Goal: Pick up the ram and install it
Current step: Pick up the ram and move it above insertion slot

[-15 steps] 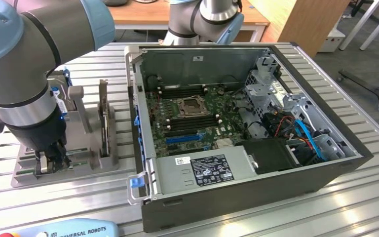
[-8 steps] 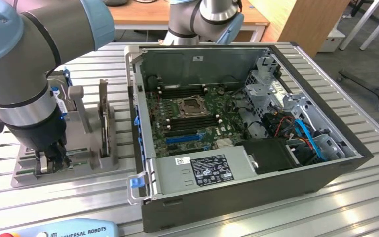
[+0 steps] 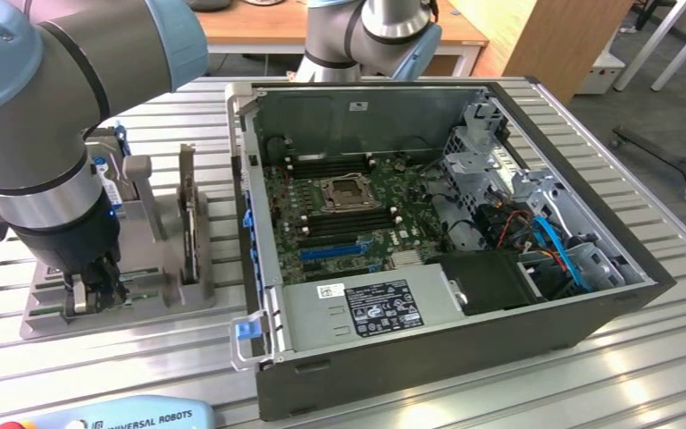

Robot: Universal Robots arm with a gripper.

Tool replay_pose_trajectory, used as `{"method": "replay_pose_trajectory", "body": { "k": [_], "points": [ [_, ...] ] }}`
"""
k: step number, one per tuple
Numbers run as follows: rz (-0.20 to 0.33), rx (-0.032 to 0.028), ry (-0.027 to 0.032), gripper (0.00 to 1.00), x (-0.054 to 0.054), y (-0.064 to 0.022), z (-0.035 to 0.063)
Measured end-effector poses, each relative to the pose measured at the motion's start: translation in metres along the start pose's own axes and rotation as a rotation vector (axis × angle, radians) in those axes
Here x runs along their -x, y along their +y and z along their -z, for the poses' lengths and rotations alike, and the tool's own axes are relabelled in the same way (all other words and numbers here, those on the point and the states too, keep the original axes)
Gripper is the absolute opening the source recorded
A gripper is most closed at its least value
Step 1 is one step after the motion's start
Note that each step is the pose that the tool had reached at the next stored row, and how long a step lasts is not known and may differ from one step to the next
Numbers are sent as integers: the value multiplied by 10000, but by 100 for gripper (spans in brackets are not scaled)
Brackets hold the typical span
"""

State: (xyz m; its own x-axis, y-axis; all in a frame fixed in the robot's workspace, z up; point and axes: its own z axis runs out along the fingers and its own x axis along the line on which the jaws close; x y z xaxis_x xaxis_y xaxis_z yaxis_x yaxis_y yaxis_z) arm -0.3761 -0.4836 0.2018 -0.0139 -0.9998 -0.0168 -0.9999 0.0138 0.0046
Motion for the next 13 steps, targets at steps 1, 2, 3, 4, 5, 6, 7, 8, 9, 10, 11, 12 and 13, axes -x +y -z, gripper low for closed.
{"method": "replay_pose_trajectory", "body": {
  "k": [1, 2, 3, 4, 5, 6, 7, 8, 9, 10, 11, 12, 13],
  "points": [
    [9, -6, -10, 12, 1, 0, 0],
    [16, -10, -16, 12, 1, -1, -1],
    [21, -13, -19, 12, 1, -1, -1],
    [22, -15, -21, 12, 1, -1, -1],
    [22, -16, -22, 12, 1, -1, -1],
    [22, -16, -21, 12, 0, -1, 0],
    [23, -16, -21, 12, 0, -1, -1],
    [22, -15, -21, 12, 0, -1, 0],
    [22, -16, -21, 12, 0, -1, -1],
    [22, -17, -21, 12, 0, 0, 0],
    [22, -17, -23, 12, 0, 0, 3],
    [22, -17, -22, 12, 0, -1, 6],
    [22, -18, -22, 12, 1, 0, 6]
  ]
}}
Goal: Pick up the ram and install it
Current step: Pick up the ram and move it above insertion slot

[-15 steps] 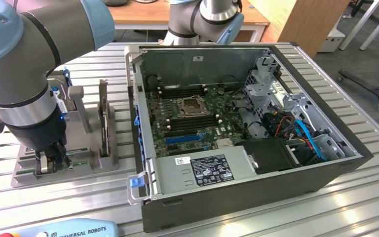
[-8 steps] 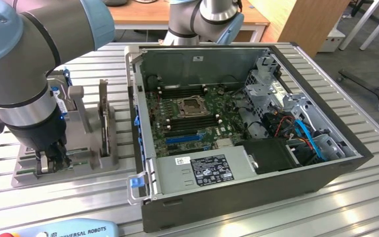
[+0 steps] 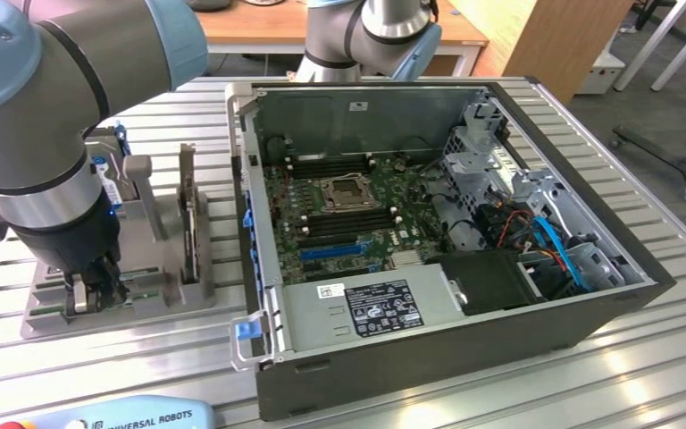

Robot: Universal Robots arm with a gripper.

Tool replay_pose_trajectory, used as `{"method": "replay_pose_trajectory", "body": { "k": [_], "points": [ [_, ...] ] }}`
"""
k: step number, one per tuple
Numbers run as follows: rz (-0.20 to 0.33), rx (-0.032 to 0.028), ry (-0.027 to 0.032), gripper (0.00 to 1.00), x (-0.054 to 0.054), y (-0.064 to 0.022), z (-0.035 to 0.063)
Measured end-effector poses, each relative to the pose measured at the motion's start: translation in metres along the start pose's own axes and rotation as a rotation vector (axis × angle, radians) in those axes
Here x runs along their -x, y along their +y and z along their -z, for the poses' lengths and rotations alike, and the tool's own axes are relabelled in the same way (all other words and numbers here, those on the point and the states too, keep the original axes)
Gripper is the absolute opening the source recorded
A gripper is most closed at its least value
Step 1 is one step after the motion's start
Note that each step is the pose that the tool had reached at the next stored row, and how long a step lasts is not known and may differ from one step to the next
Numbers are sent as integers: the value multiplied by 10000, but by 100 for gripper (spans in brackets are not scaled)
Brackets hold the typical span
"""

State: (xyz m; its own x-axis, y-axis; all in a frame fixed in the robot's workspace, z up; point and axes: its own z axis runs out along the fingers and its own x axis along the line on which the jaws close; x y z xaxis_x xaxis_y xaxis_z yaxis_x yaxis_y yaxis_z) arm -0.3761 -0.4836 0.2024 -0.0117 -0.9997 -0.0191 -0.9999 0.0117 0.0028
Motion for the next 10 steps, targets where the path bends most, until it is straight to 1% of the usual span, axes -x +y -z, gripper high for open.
{"method": "replay_pose_trajectory", "body": {
  "k": [10],
  "points": [
    [0, 3, 2, 12, 0, 0, 12]
  ]
}}
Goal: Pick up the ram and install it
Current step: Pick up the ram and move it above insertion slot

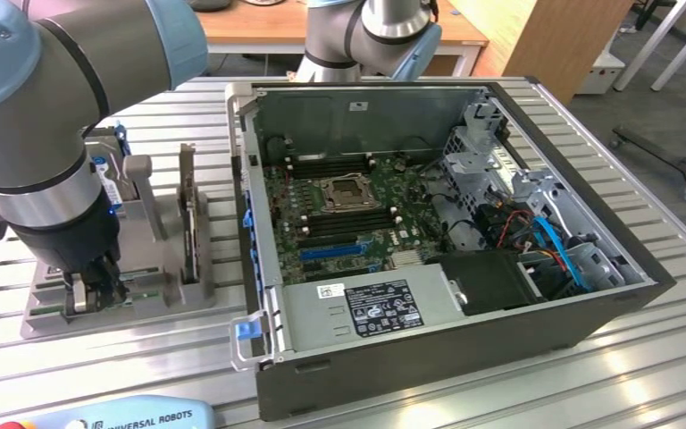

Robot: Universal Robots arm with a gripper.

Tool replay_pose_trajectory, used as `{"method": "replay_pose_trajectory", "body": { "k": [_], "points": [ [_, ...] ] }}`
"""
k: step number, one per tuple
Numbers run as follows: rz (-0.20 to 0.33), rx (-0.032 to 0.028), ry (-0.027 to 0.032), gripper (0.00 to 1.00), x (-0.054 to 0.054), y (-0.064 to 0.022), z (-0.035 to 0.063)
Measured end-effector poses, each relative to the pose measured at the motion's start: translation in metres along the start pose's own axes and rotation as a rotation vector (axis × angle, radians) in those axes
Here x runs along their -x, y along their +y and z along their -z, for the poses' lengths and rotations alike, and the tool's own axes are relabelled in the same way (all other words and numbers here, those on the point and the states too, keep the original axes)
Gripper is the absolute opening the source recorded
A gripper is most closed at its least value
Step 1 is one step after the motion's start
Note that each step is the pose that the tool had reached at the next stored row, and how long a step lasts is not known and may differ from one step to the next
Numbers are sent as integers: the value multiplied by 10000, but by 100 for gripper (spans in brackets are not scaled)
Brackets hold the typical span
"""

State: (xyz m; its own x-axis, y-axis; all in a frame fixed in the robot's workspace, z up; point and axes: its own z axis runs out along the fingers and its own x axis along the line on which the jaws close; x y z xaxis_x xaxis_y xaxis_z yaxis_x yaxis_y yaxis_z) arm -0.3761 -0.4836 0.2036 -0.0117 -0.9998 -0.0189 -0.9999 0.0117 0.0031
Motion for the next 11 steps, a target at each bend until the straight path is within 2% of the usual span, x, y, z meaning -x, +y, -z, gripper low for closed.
{"method": "replay_pose_trajectory", "body": {
  "k": [11],
  "points": [
    [36, -1, -1, 12, 0, 13, 1]
  ]
}}
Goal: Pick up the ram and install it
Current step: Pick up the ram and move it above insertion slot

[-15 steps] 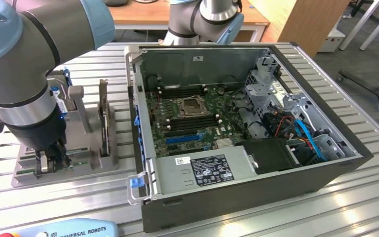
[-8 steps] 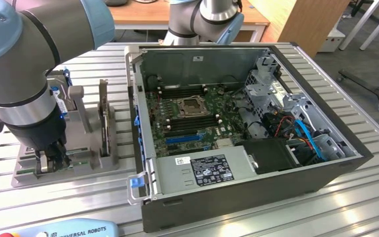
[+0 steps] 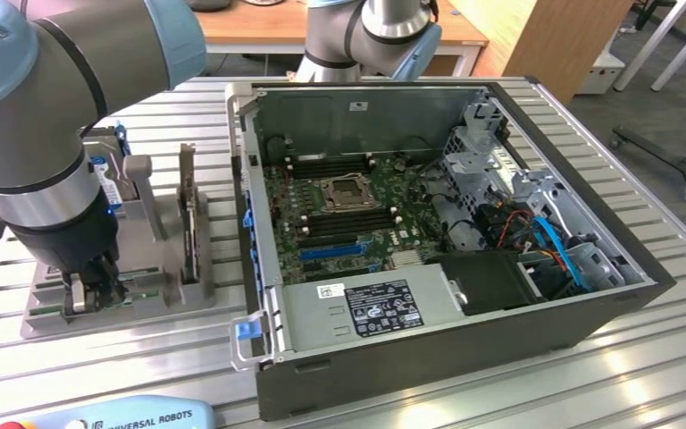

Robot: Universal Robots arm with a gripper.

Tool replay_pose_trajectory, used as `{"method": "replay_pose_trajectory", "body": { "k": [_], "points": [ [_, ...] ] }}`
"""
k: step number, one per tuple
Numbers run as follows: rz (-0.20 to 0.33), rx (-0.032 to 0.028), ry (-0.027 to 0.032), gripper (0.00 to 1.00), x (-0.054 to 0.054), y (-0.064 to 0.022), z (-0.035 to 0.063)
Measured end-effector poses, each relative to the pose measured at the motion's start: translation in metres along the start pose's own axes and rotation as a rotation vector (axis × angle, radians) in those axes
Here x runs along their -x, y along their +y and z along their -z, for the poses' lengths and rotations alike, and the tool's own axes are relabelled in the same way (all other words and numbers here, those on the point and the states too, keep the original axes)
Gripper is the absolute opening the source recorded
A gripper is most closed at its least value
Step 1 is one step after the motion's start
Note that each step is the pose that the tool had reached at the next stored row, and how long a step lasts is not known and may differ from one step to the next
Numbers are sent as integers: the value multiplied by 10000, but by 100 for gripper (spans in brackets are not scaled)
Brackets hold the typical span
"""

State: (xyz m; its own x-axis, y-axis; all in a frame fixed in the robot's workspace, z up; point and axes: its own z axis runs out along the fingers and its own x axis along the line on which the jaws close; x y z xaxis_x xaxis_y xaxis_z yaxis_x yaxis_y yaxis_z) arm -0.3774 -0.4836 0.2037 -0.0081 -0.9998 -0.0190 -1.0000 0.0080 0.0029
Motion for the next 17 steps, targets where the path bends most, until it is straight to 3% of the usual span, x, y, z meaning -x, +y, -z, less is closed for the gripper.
{"method": "replay_pose_trajectory", "body": {
  "k": [17],
  "points": [
    [177, 3, 1, 12, 1, 2, 26]
  ]
}}
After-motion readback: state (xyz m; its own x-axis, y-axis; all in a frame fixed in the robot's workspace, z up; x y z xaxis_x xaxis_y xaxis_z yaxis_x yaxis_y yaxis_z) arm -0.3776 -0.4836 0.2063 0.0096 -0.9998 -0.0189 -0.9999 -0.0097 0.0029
